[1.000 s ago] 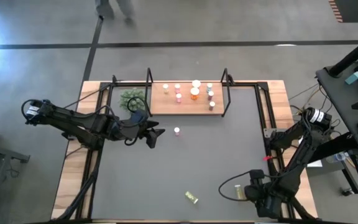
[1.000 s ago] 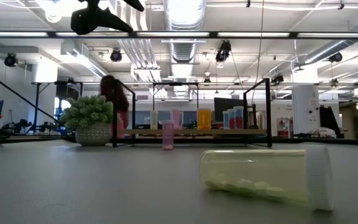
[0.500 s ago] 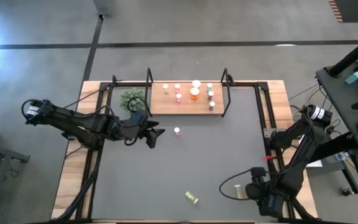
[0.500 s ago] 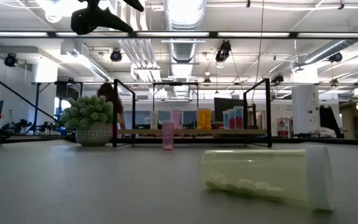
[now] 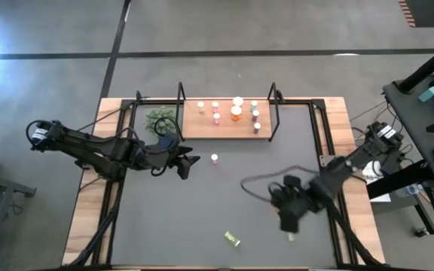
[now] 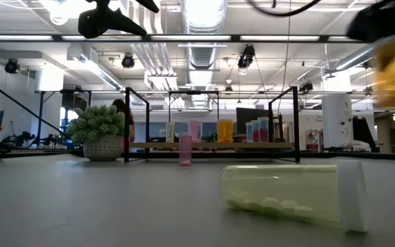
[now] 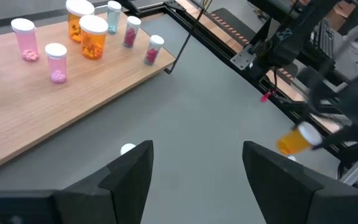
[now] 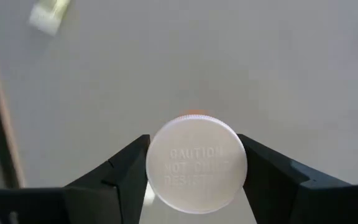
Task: Pick and place medicine bottles onto shelf by color
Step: Put the orange pill bottle on the shelf aligned with the other orange pill bottles, then put the pink pill bottle on the shelf aligned with the other pink pill bottles
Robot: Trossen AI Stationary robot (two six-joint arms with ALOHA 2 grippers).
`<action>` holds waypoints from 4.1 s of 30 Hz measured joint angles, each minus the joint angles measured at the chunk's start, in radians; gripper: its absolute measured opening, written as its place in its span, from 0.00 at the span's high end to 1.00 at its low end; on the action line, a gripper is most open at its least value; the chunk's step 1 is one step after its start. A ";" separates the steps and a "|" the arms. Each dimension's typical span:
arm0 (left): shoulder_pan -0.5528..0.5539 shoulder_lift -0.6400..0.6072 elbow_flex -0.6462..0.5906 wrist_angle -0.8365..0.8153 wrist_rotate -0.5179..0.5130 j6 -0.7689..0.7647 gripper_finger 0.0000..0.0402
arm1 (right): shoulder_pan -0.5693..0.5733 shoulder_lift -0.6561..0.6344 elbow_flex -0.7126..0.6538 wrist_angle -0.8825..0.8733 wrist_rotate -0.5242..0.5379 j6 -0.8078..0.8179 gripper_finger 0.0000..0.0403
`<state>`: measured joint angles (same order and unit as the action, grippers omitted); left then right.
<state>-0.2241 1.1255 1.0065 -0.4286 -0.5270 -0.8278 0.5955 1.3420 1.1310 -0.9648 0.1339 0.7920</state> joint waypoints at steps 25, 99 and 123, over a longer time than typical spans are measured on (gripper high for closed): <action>0.001 0.000 0.000 -0.008 0.025 0.111 0.42 | -0.650 0.135 0.174 0.229 -0.012 -0.067 0.48; 0.116 -0.003 0.017 0.002 0.030 0.155 0.42 | -0.996 0.480 0.445 0.137 -0.058 -0.521 0.30; 0.121 -0.059 0.017 -0.044 0.117 0.152 0.43 | -0.751 0.476 0.643 0.059 -0.056 -0.807 0.33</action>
<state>-0.1032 1.0670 1.0237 -0.4722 -0.4100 -0.6761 -0.1557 1.8179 1.7740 -0.9060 0.0780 -0.0145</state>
